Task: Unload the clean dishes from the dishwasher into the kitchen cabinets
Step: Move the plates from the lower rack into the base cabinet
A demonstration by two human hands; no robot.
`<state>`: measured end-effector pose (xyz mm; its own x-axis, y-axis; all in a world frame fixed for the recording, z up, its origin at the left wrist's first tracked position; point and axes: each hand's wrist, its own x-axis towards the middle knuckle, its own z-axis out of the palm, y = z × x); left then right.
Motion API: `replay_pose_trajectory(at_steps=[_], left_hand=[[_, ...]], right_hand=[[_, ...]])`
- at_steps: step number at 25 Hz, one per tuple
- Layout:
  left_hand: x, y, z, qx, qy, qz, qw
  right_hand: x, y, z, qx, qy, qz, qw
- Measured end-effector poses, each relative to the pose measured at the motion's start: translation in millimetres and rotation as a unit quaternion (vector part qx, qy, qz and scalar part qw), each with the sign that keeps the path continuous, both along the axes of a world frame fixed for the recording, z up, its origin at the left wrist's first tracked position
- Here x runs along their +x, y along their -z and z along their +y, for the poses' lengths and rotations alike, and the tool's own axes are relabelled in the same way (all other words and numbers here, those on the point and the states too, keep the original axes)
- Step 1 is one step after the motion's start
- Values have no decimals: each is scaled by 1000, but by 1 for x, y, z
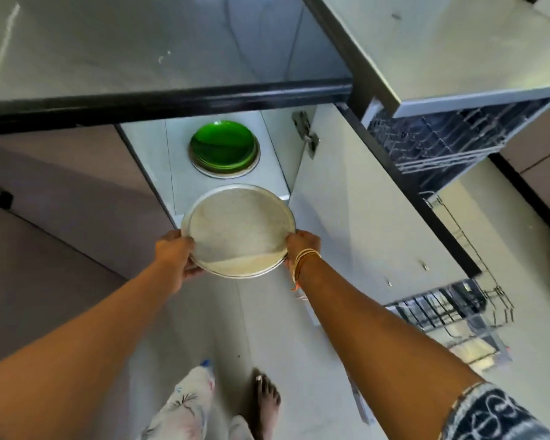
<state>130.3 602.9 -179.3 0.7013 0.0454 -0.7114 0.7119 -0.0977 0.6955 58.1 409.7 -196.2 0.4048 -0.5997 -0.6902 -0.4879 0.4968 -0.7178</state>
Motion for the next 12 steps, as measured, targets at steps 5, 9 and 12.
replay_pose_trajectory(at_steps=[5,9,12], left_hand=[[60,6,-31,-78,-28,18,996],[106,37,-42,-136,-32,-33,990],[146,63,-48,-159,-54,-71,983]], right_hand=[[92,8,-17,54,33,-54,997],[149,24,-22,79,63,-136,985],[188,46,-25,75,52,-178,980]])
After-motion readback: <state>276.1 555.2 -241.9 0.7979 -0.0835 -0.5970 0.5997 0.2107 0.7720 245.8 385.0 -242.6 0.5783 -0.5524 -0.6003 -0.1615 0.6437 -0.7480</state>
